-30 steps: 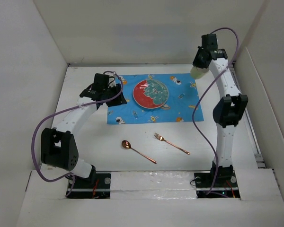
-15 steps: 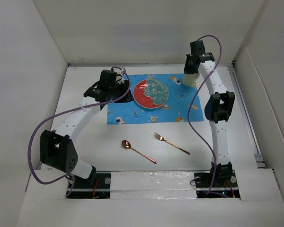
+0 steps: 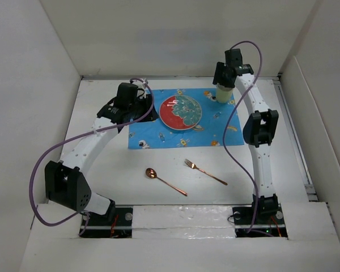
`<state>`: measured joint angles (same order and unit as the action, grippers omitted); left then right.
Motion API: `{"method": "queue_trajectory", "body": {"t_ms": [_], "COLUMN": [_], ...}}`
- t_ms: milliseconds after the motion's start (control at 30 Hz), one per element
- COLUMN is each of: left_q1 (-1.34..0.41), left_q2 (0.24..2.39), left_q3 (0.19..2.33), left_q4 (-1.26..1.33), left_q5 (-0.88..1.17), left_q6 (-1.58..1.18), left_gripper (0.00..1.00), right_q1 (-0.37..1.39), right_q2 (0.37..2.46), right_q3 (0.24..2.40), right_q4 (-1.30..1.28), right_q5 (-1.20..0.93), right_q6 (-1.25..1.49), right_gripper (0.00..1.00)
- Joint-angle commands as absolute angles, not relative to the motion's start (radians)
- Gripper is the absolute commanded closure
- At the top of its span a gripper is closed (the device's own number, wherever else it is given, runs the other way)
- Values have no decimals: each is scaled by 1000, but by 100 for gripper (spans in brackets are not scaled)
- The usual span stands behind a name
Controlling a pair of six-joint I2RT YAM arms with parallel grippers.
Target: Set the dinner table for one person
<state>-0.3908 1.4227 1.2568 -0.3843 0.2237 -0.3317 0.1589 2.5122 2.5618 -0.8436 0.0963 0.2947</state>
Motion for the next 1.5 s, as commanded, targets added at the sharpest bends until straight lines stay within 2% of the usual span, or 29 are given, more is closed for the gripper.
{"method": "queue_trajectory", "body": {"t_ms": [0,100,167,200,233,267,333,367,433,500,533,600,633,667,733,767,867,1033,1367,1400,1467], "left_q1": [-388,-388,-388,-388,-388,-388,-388,-388,-388,-388,-388,-388,-388,-388,-388,-388,-388,-388,-388,-388,-388], "left_q2": [1378,1379,1391,1396,1400,1407,1410,1411,1413,1424,1428,1436,1436,1442,1453,1465,1473,1477,1411,1404,1385], "left_q3": [1318,1350,1370,1376,1390,1394,1408,1408,1410,1422,1427,1425,1421,1419,1430,1439,1462,1514,1528,1514,1503], "left_q4": [-396,-396,-391,-393,-391,-391,-388,-387,-387,-400,-402,-400,-393,-390,-382,-383,-365,-356,-371,-368,-362], "left_q5": [181,176,181,189,192,196,207,207,201,187,181,172,170,164,144,137,114,104,38,34,29], "left_q6": [-316,-305,-308,-307,-308,-310,-311,-313,-318,-318,-319,-319,-318,-318,-314,-314,-318,-333,-336,-336,-334], "left_gripper": [61,63,68,72,87,96,100,100,100,98,88,80,75,74,72,72,72,71,71,71,71], "right_q1": [161,161,152,152,152,152,161,178,230,271,309,345,363,395,428,458,508,603,764,773,785], "right_q2": [2381,2239,2143,2031,1970,1904,1707,1642,1468,1376,1338,1250,1226,1185,1154,1144,1163,1388,1549,1563,1616], "right_q3": [2586,2498,2340,2266,2185,1992,1779,1562,1362,1134,1073,930,889,852,766,750,732,802,893,902,913], "right_q4": [-737,-694,-661,-616,-588,-554,-439,-404,-310,-323,-343,-429,-452,-466,-489,-497,-479,-531,-586,-587,-598], "right_q5": [49,25,8,8,-27,-56,-104,-129,-162,-166,-172,-178,-155,-155,-160,-146,-147,-86,47,58,81], "right_q6": [311,314,333,340,350,373,396,422,439,454,457,462,481,491,499,503,525,477,486,486,488], "right_gripper": [35,35,37,39,44,62,78,100,100,100,100,97,88,65,49,37,31,30,39,41,52]}}
